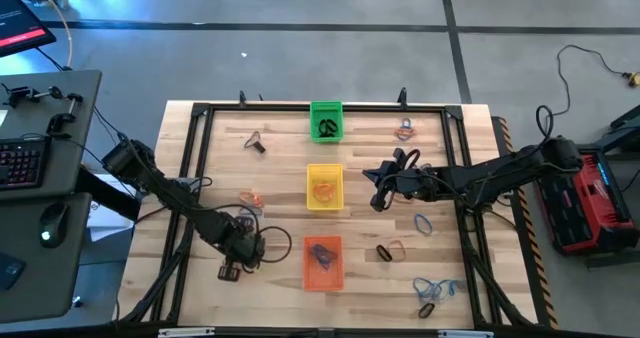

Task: Sort rubber bands into baskets
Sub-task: Put the blue rubber band into the orange bin

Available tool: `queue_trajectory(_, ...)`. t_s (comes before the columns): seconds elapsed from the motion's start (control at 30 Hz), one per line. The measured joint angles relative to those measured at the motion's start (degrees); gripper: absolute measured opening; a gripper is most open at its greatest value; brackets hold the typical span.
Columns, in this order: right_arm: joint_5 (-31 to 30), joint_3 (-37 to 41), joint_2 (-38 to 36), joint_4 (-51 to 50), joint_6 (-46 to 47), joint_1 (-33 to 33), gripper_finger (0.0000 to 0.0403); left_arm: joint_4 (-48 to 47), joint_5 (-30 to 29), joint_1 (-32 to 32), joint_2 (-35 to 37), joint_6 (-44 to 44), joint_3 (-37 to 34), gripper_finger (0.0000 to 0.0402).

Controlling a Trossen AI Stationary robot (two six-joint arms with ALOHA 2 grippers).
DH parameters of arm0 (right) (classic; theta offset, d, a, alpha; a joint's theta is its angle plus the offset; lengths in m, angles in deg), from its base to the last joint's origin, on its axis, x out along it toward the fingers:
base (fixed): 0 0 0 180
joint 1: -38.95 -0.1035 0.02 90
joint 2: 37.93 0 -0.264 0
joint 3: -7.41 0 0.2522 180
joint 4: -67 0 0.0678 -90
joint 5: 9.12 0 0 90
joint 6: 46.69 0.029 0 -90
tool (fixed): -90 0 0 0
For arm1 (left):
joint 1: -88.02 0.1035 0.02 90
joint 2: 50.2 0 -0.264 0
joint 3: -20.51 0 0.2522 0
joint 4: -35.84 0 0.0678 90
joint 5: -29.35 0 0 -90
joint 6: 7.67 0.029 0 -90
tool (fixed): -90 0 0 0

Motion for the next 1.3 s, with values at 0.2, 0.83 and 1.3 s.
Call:
queue_trajectory(0.2, 0.00, 0.00, -0.01, 0.00, 0.02, 0.00, 0.0000, -5.01, -2.35, 0.00, 0.00, -0.01, 3.80, 0.0001)
queue_trajectory(0.83, 0.00, 0.00, -0.01, 0.00, -0.13, 0.01, 0.0000, -10.95, -12.42, 0.67, 0.04, 0.18, 15.67, 0.0000)
queue_trajectory(1.3, 0.02, 0.00, -0.01, 0.00, 0.16, 0.01, 0.0000, -4.29, -14.98, 11.54, 0.07, 10.46, 25.01, 0.0000)
